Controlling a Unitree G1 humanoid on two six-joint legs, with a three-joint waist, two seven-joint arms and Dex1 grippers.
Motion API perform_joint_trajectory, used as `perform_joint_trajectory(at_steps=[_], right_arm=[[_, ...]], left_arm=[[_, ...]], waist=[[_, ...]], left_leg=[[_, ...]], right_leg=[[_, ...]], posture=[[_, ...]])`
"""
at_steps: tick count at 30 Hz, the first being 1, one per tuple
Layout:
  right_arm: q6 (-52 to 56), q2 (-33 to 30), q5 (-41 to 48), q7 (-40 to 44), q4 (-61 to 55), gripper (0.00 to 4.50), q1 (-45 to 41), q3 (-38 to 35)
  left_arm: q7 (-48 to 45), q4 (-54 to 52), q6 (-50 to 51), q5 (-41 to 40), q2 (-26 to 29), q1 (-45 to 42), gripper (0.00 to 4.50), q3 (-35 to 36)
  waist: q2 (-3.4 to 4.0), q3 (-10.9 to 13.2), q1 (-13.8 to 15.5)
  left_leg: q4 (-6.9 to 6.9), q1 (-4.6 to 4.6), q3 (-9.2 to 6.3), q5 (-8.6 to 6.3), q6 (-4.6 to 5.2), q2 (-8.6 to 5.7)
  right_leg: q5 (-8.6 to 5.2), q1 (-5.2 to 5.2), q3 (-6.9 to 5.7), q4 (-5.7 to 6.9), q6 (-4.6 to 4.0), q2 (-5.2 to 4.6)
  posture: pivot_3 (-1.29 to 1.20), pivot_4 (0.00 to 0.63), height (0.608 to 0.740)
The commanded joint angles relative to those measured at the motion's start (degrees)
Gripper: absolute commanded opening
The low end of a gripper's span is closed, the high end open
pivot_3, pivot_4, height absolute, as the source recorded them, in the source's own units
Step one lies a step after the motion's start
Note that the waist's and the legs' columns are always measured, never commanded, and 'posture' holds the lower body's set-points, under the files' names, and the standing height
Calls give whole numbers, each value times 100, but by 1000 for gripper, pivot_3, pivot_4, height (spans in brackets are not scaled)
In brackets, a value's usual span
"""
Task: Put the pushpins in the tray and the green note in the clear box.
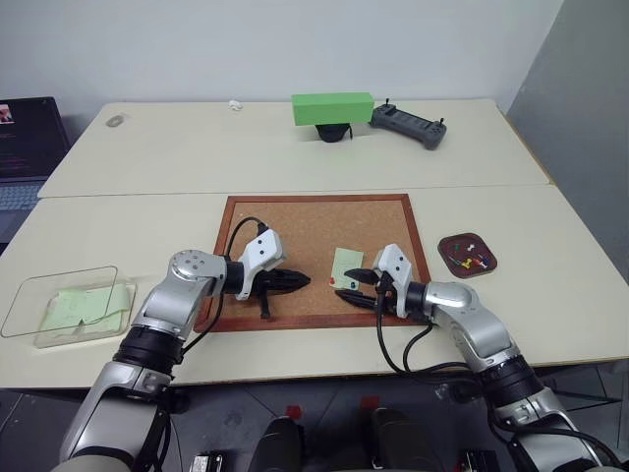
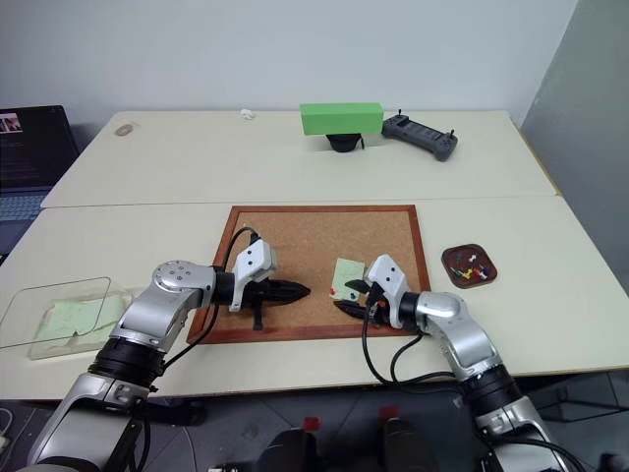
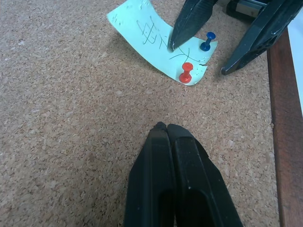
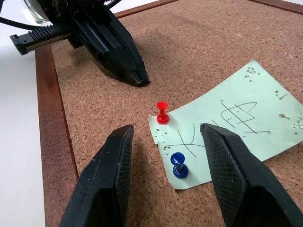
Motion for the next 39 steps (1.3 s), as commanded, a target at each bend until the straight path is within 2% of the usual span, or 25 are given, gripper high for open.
perform_joint_trajectory(at_steps=[1,9,10,18,28,36,39], right_arm=[[-98,1,9,72,28,1808,-66,-146],[-119,65,-22,63,93,128,-77,-141],[-121,69,-23,67,104,51,-80,-146],[-89,10,19,117,-113,51,-77,-226],[528,-120,370,105,-1148,51,-104,-431],[663,-127,373,49,-1302,51,-118,-483],[800,-264,422,-240,-1500,51,-54,-886]], left_arm=[[-39,-19,53,126,83,89,0,-69],[-24,-10,72,118,54,74,0,-71],[-21,-6,75,116,48,68,0,-71],[6,-70,89,97,43,108,0,-49],[5,-47,111,108,39,112,0,-56],[1,18,100,117,12,43,0,-67],[6,-19,111,111,15,66,0,-66]], waist=[[0,0,0],[0,0,0],[0,0,0],[0,0,-1],[1,0,4],[1,0,3],[1,0,6]], left_leg=[[0,0,0,0,0,0],[0,0,-1,0,0,0],[0,0,-1,0,0,0],[1,1,-1,0,0,0],[0,-4,-5,0,0,-1],[0,-3,-4,0,0,-1],[0,-3,-4,0,0,-1]], right_leg=[[0,0,0,0,0,0],[0,0,0,0,0,0],[0,0,0,1,0,0],[0,0,0,2,0,0],[0,-2,-3,1,0,-1],[0,-1,-3,2,0,-1],[0,-1,-2,2,0,-1]], posture=[[0,150,740],[0,150,740],[0,150,740],[0,150,740],[0,150,740],[0,150,740],[0,150,740]])
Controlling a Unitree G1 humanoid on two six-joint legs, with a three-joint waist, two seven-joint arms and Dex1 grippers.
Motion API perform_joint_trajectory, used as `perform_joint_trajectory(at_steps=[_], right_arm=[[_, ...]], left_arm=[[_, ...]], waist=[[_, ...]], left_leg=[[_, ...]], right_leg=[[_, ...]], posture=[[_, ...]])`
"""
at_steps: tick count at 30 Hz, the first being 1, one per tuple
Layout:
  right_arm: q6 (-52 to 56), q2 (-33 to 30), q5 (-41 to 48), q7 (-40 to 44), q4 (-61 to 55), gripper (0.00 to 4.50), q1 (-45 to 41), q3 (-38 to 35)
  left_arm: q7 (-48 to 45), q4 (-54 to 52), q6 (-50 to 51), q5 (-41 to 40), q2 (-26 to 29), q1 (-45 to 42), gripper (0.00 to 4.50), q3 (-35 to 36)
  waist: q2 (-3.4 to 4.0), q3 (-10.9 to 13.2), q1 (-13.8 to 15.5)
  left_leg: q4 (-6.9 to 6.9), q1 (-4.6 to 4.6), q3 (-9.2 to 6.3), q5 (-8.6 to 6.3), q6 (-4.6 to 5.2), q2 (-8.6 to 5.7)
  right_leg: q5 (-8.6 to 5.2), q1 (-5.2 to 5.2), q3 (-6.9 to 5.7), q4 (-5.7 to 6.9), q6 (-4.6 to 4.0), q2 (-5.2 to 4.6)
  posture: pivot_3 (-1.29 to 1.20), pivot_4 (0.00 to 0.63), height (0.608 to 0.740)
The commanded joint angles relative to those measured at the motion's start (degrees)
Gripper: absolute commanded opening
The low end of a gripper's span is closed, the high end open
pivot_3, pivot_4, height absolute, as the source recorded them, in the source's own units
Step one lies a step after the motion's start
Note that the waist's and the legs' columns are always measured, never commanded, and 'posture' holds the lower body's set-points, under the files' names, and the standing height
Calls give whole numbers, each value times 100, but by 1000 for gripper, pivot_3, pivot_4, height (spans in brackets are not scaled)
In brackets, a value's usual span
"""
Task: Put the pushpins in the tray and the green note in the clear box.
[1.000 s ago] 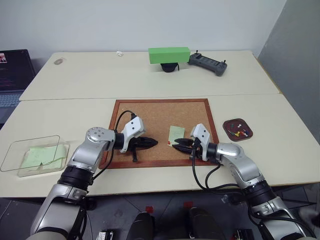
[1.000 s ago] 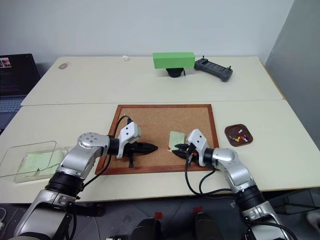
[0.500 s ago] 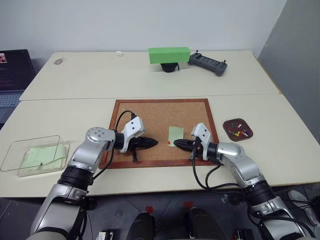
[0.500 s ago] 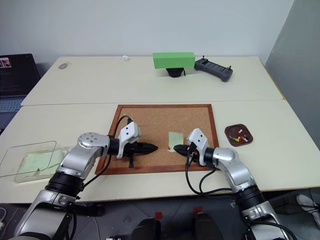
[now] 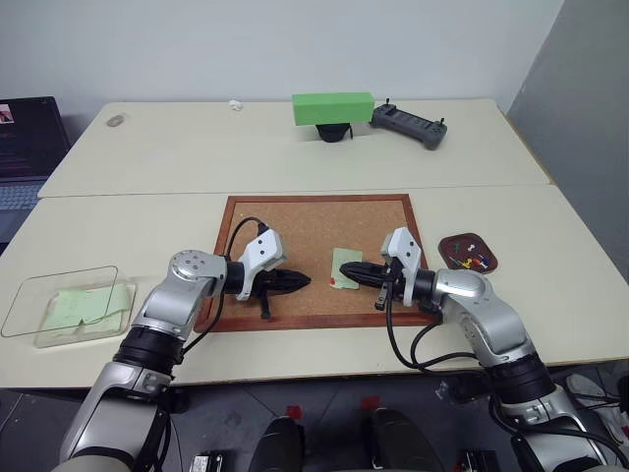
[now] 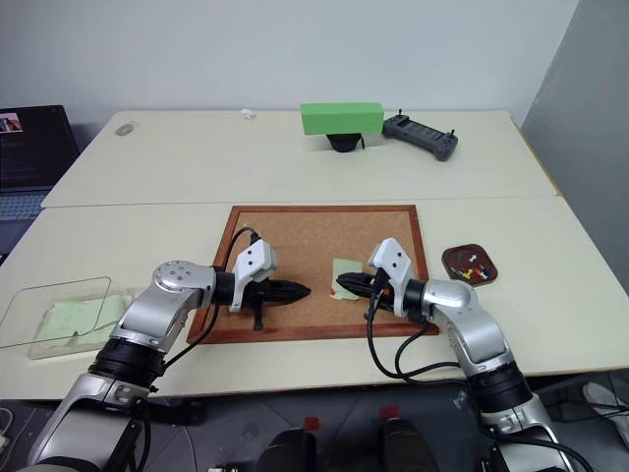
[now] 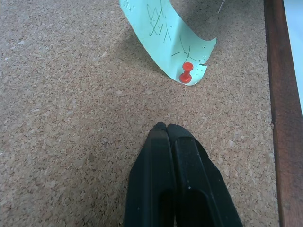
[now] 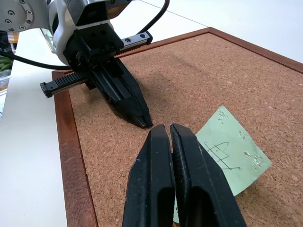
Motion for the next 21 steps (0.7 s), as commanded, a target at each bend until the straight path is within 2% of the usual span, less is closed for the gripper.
perform_joint_trajectory(at_steps=[1,7,11,21], right_arm=[[183,-207,186,-402,-543,51,5,-688],[763,-668,231,-1274,-881,51,386,-1843],[1224,-711,252,-2008,-851,51,539,-2548],[1381,-501,168,-2658,-342,51,422,-2730]], left_arm=[[-3,9,46,113,25,66,0,-69],[19,-62,77,97,51,137,0,-38],[29,-58,81,92,38,149,0,-27],[-6,100,29,133,-51,10,0,-76]], waist=[[0,0,7],[0,0,18],[0,0,2],[0,0,5]], left_leg=[[0,-1,-1,0,0,0],[-2,-2,-1,0,0,-1],[-4,-1,5,0,0,-1],[-2,1,9,0,0,-2]], right_leg=[[0,0,0,0,0,-1],[0,0,0,-2,0,-4],[0,0,4,-2,0,-4],[0,1,8,3,0,-3]], posture=[[0,150,740],[0,150,740],[0,150,740],[0,150,740]])
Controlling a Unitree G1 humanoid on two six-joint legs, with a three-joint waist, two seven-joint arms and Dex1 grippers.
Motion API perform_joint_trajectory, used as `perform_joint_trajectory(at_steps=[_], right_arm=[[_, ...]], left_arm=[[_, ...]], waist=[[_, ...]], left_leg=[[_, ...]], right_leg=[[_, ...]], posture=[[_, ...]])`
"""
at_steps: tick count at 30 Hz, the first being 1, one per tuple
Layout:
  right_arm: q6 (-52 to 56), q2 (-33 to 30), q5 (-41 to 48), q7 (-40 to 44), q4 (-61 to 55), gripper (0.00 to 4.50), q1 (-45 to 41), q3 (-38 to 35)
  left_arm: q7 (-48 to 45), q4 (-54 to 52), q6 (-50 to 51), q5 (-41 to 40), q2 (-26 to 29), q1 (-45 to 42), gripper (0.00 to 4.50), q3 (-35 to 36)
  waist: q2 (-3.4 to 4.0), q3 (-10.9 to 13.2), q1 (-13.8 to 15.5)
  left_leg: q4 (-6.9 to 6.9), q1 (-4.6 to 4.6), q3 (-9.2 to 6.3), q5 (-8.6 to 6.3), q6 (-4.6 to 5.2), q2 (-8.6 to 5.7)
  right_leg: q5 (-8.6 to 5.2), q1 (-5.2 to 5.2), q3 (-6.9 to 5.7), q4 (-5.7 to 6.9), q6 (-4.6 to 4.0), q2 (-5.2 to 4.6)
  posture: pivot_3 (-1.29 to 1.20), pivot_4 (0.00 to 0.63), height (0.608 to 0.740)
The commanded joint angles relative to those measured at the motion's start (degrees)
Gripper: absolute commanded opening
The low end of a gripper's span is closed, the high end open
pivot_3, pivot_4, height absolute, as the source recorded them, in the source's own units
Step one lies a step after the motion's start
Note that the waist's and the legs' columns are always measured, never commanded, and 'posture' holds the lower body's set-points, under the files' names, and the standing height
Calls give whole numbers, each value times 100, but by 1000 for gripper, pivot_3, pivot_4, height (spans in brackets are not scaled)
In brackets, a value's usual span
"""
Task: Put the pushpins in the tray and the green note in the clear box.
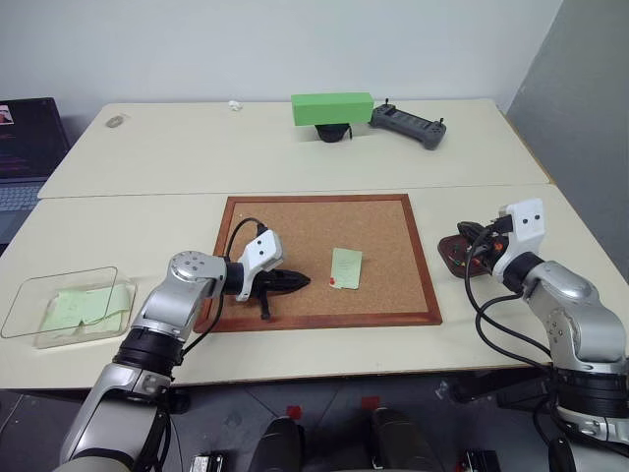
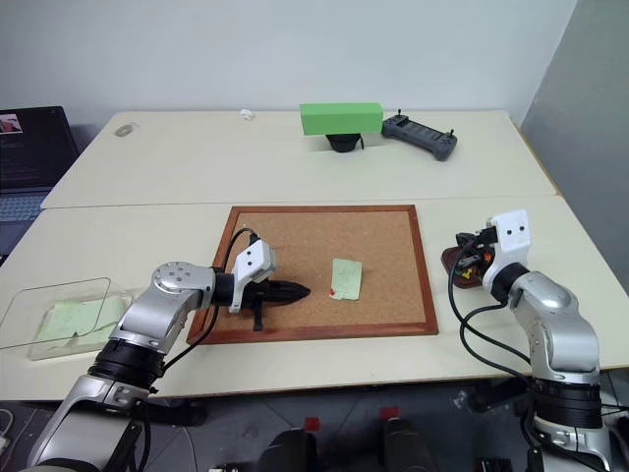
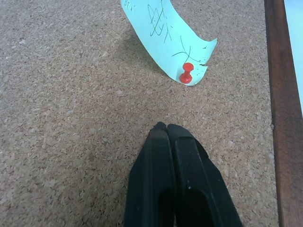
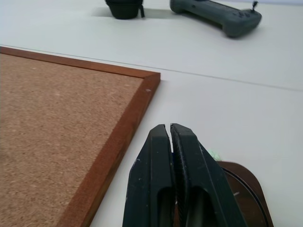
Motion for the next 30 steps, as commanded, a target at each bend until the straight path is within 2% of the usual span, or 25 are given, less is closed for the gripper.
perform_joint_trajectory(at_steps=[1,21,23,24,29,30], right_arm=[[-56,66,5,-302,236,51,-172,-196],[-75,199,204,-518,783,51,-291,-301],[-94,192,186,-525,790,486,-289,-290],[-108,187,180,-524,792,529,-286,-288],[-184,175,153,-532,824,1654,-256,-293],[-200,171,147,-525,819,1712,-248,-285]], left_arm=[[-19,127,13,139,-26,-42,0,-120],[-38,21,14,136,38,50,0,-110],[-41,20,11,136,41,55,0,-109],[-43,16,12,135,44,58,0,-108],[-56,23,-6,136,47,61,0,-112],[-59,30,-14,139,45,56,0,-115]], waist=[[0,0,8],[1,0,23],[1,0,23],[1,0,23],[1,0,22],[1,0,22]], left_leg=[[0,0,0,0,0,-1],[0,-1,1,0,0,-1],[0,-1,0,0,0,-1],[0,-1,0,0,0,-1],[0,-1,1,0,0,-1],[0,-1,1,0,0,-1]], right_leg=[[0,0,1,0,0,-1],[0,0,0,0,0,-2],[0,0,0,-1,0,-2],[0,0,0,0,0,-2],[0,0,0,0,0,-2],[0,0,0,0,0,-2]], posture=[[0,150,740],[0,150,740],[0,150,740],[0,150,740],[0,150,740],[0,150,740]])
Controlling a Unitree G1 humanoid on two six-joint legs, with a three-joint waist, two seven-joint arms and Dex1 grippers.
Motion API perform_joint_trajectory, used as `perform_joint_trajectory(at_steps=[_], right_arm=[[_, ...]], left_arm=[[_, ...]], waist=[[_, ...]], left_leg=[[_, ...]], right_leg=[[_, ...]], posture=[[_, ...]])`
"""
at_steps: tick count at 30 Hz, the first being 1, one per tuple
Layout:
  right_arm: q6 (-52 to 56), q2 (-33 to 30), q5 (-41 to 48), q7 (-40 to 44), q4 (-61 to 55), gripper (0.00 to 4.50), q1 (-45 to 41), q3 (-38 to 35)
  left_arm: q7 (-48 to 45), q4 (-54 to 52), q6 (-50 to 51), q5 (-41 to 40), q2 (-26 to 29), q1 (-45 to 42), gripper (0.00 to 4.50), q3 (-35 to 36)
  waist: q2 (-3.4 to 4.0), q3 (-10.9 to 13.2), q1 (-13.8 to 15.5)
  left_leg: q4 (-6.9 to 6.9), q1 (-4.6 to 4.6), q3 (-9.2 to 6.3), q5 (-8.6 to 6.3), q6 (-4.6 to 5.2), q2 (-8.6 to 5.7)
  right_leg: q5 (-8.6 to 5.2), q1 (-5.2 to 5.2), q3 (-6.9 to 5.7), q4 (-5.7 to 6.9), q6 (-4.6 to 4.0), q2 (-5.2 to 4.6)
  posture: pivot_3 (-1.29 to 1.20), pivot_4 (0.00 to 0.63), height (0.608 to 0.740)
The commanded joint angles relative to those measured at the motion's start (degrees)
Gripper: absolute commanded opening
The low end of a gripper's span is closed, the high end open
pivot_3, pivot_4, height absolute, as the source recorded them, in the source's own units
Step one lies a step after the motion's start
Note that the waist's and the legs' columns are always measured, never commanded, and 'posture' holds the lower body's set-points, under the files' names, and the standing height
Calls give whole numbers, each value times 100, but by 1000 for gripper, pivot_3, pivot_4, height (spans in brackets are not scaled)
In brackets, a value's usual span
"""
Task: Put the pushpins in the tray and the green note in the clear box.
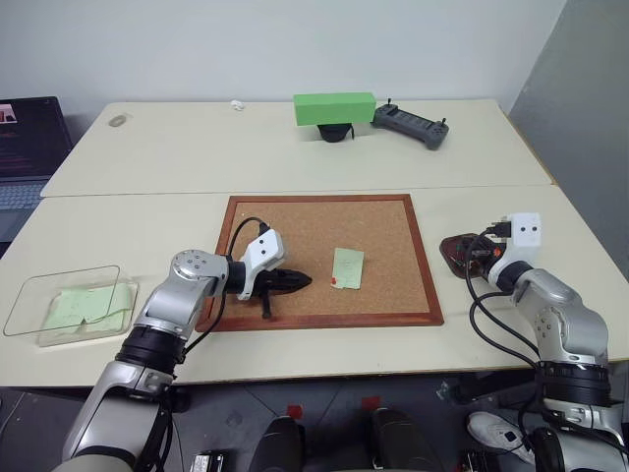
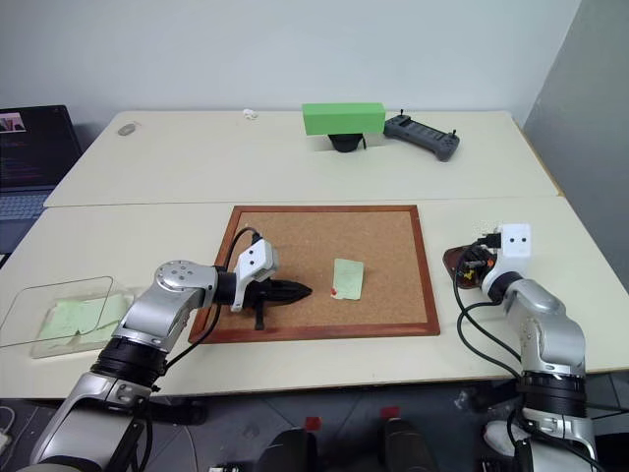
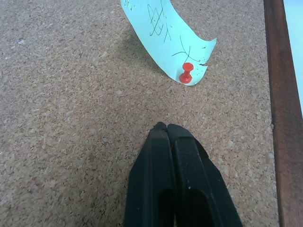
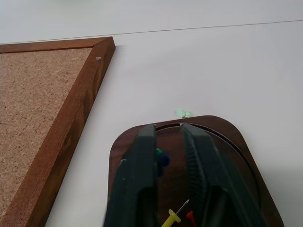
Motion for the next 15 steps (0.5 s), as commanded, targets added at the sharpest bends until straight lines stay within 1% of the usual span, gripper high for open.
perform_joint_trajectory(at_steps=[1,9,11,15], right_arm=[[-165,-44,16,-24,-85,1956,-36,-78],[-241,-80,24,-7,-209,1956,21,-117],[-400,-145,19,182,-339,1956,76,-30],[-747,-449,19,1143,-853,1956,358,661]], left_arm=[[-45,5,2,112,55,93,0,-81],[-63,7,-25,119,48,72,0,-98],[-68,-17,-19,115,49,80,0,-102],[-74,22,-28,130,49,62,0,-112]], waist=[[0,0,0],[0,0,0],[0,0,1],[1,0,-9]], left_leg=[[0,0,0,0,0,0],[0,0,0,0,0,0],[0,-1,-1,0,0,0],[-1,0,0,0,0,0]], right_leg=[[0,0,0,0,0,0],[0,0,0,0,0,0],[0,0,-1,0,0,0],[0,0,-1,-3,0,1]], posture=[[0,150,740],[0,150,740],[0,150,740],[0,150,740]])
